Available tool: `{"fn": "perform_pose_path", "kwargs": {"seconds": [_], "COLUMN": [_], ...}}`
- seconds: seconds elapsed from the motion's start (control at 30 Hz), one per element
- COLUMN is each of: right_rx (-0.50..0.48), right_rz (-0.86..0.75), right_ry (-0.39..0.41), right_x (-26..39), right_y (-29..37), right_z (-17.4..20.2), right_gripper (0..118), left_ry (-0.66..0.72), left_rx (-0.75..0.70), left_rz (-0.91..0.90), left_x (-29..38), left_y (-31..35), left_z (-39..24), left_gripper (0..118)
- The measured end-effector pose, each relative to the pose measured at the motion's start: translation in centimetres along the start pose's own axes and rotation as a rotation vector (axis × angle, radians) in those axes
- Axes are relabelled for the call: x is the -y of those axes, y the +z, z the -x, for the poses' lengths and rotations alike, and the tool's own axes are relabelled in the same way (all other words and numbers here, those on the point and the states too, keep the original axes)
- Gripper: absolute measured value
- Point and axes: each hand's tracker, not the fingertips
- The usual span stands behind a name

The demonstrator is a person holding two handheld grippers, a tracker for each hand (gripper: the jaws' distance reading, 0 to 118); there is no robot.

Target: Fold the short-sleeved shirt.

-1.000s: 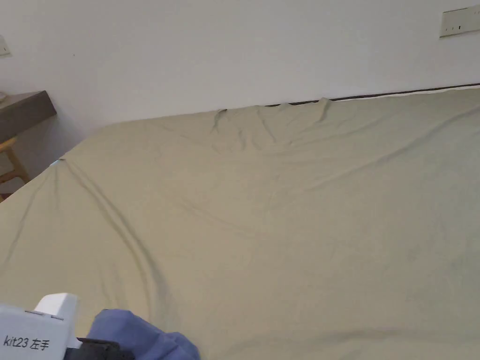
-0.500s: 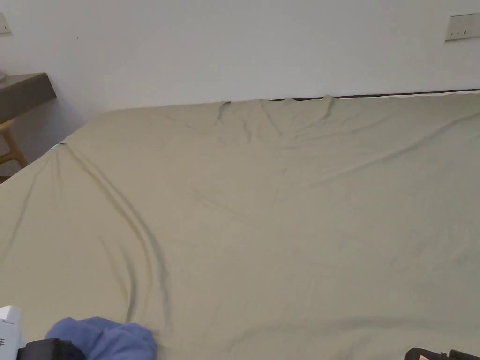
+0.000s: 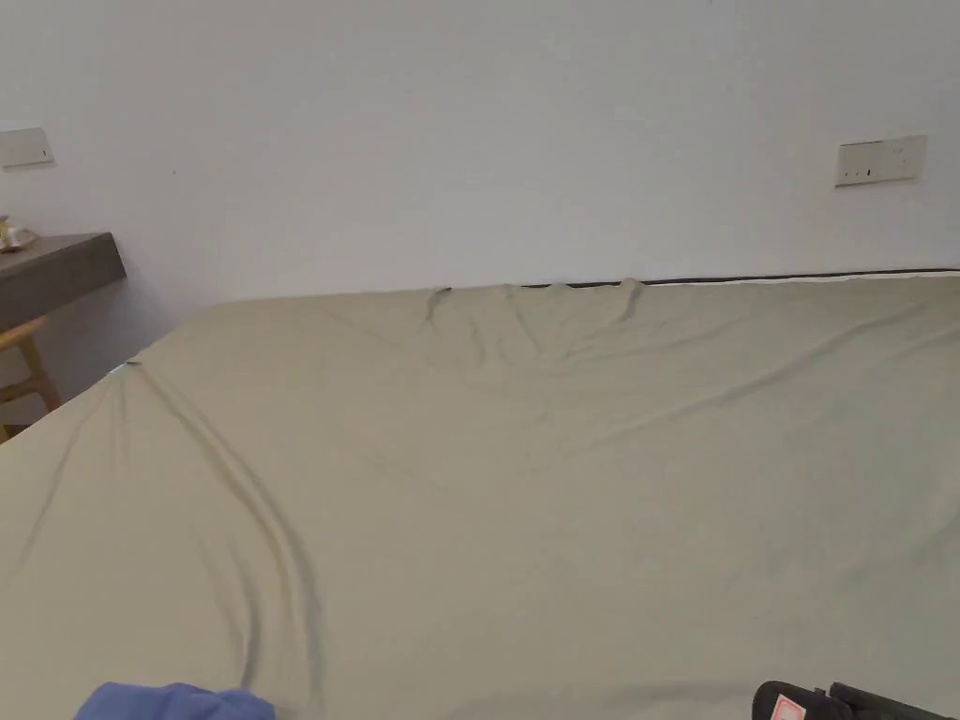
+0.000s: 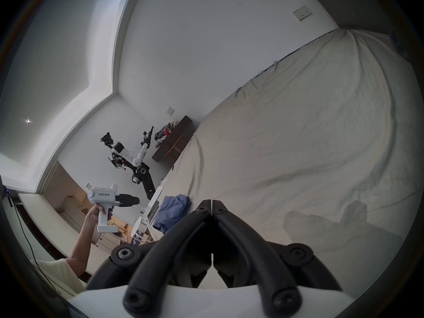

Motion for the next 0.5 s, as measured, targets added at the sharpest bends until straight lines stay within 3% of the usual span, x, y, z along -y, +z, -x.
{"fn": "perform_pose_path", "kwargs": {"seconds": [0.07, 0.17, 0.27, 0.33, 0.37, 0.43, 0.5], "right_rx": [0.051, 0.176, 0.354, 0.424, 0.458, 0.477, 0.503], "right_rz": [-0.05, -0.118, -0.197, -0.274, -0.313, -0.365, -0.431], "right_ry": [0.052, 0.14, 0.307, 0.399, 0.428, 0.42, 0.474], "right_x": [-0.6, -1.8, -3.1, -3.6, -3.9, -4.4, -4.7], "right_y": [0.7, 1.2, 2.2, 2.9, 3.3, 3.9, 4.7], "right_z": [1.1, 3.8, 6.5, 8.4, 9.2, 10.4, 11.6], "right_gripper": [0, 0, 0, 0, 0, 0, 0], "left_ry": [-0.014, -0.064, 0.045, -0.103, -0.14, -0.029, -0.021], "left_rx": [0.159, 0.168, 0.289, 0.35, 0.343, 0.26, 0.231], "left_rz": [-0.171, -0.378, -0.531, -0.588, -0.666, -0.84, -0.961], "left_x": [0.7, 1.5, 1.5, 1.5, 1.9, 2.7, 4.4], "left_y": [3.6, 7.3, 10.4, 12.1, 13.1, 14.4, 14.3], "left_z": [-2.9, -8.9, -14.4, -17.6, -19.3, -22.3, -24.1], "left_gripper": [0, 0, 0, 0, 0, 0, 0]}}
